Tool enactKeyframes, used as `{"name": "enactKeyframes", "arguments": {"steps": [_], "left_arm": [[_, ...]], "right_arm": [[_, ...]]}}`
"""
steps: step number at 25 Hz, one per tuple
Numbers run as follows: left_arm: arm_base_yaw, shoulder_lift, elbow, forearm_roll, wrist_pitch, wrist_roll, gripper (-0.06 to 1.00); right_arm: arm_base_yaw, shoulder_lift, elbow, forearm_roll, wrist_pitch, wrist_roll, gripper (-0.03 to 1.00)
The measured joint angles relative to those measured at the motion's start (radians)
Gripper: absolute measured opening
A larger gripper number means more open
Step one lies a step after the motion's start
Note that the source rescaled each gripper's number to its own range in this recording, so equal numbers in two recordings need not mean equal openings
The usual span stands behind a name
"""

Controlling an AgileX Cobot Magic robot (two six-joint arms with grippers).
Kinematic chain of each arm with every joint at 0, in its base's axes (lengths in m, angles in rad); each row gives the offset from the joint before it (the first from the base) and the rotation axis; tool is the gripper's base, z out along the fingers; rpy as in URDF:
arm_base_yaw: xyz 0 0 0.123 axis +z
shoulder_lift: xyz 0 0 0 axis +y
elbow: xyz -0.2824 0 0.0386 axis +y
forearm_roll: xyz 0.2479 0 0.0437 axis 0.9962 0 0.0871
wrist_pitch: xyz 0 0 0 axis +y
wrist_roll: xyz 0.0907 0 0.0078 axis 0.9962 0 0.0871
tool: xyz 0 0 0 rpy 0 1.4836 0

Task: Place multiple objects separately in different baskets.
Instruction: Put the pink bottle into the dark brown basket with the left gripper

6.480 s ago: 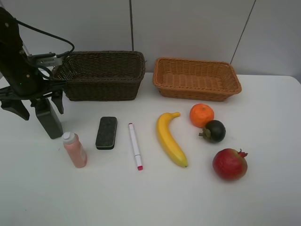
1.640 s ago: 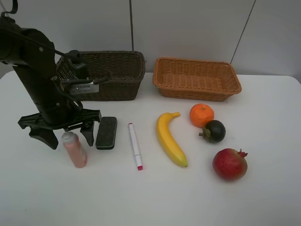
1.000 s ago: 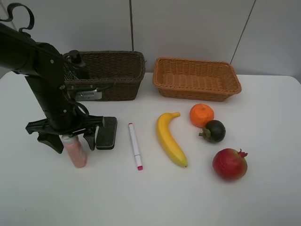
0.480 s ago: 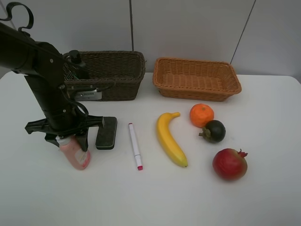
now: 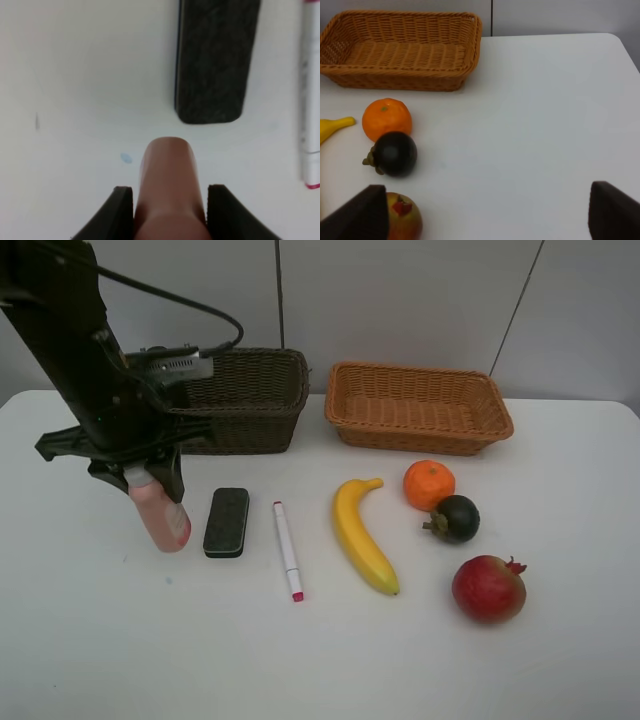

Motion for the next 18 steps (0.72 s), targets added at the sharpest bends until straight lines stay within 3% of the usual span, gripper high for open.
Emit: {"name": "enactKeyframes", "arguments": {"steps": [6,12,18], "left_arm": [[0.044,0.043,-0.314,0.043,0.082,0.003,0.26],[0.109,0.231,-0.643,0.050,0.098,0.003,0.26],[0.122,0.468,-0.838,0.051,0.070,0.004,0.26]], "right_arm": [[0.000,0.000,0.000,0.000,0.000,0.000,0.80],[0.000,0.000,0.000,0.000,0.000,0.000,0.80],[0.000,0.000,0.000,0.000,0.000,0.000,0.80]]}}
